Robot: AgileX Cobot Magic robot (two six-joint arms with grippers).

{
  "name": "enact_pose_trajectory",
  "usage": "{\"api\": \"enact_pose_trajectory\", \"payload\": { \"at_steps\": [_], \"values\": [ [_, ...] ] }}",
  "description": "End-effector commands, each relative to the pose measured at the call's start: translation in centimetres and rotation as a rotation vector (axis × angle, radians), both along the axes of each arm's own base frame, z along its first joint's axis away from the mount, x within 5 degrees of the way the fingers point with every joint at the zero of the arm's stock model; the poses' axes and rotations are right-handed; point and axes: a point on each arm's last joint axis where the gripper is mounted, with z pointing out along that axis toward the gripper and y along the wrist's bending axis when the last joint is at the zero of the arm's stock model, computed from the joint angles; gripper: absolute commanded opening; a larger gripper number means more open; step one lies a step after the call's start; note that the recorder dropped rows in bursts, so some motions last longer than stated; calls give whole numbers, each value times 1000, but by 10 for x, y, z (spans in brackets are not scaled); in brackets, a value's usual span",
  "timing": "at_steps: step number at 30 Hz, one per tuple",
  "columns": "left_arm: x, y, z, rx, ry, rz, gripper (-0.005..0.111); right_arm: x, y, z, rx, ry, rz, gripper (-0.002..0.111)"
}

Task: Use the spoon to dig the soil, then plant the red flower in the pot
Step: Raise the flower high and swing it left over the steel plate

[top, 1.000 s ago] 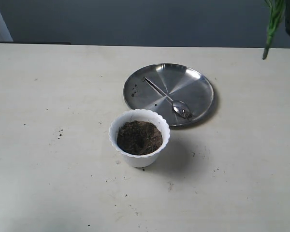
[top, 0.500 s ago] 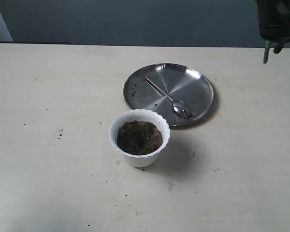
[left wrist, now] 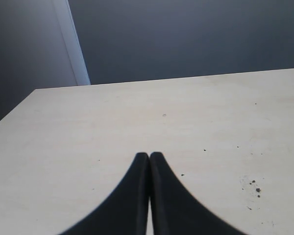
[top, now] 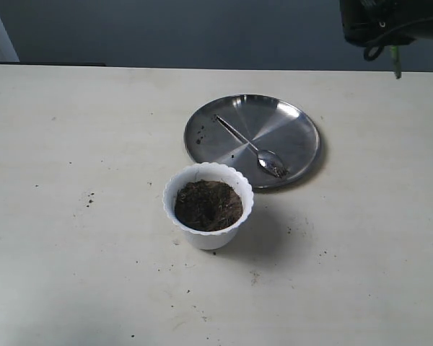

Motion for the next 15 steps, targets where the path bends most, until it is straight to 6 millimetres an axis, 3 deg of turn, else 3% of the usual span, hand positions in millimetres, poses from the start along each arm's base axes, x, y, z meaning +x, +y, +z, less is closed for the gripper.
{"api": "enact_pose_trajectory", "payload": {
  "at_steps": [1,5,8,15],
  "values": [
    [0,-1,2,-9,-13,-6,0,3,-3,12,-132,135,-59,-1],
    [0,-1,2,-9,-13,-6,0,9,-16,27,-46,164,-191,-1],
    [0,-1,2,-9,-13,-6,0,6,-27,41,197,25,-267,-1],
    [0,-1,2,-9,-13,-6,0,-17,-17,53,679,-90,78,-1]
  ]
}}
